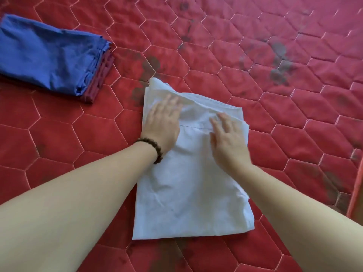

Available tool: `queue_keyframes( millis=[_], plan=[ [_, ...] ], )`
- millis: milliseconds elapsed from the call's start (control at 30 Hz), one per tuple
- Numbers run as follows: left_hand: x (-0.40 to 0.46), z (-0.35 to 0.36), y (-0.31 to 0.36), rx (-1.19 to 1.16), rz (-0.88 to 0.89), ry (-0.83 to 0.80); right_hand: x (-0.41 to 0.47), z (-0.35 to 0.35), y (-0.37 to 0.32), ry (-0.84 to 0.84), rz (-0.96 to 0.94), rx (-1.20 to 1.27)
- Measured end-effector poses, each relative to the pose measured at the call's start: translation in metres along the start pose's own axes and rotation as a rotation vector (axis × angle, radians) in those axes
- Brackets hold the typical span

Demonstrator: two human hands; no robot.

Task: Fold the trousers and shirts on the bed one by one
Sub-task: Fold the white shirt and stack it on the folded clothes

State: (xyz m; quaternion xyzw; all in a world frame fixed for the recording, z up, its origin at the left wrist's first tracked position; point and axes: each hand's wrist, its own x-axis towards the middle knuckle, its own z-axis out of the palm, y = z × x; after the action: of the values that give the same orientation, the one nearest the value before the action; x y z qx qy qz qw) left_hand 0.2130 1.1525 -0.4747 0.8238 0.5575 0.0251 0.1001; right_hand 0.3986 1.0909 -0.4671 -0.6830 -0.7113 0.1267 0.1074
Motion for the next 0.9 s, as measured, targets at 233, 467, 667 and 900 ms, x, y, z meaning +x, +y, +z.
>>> queue_keyframes(
  millis=[233,467,667,900],
  plan=[
    [0.0,0.039,-0.003,0.118,-0.048,-0.178,-0.003,0.034,0.016,-0.215,0.01,-0.249],
    [-0.037,0.019,-0.003,0.008,-0.116,-0.03,-0.03,0.017,0.03,-0.151,0.35,-0.252],
    [-0.11,0.033,0.011,0.14,0.177,-0.246,-0.08,0.033,-0.007,-0.279,-0.138,-0.212],
    [-0.136,0.017,-0.016,0.229,-0.005,-0.218,-0.107,0.004,0.032,-0.234,0.163,-0.332]
  ],
)
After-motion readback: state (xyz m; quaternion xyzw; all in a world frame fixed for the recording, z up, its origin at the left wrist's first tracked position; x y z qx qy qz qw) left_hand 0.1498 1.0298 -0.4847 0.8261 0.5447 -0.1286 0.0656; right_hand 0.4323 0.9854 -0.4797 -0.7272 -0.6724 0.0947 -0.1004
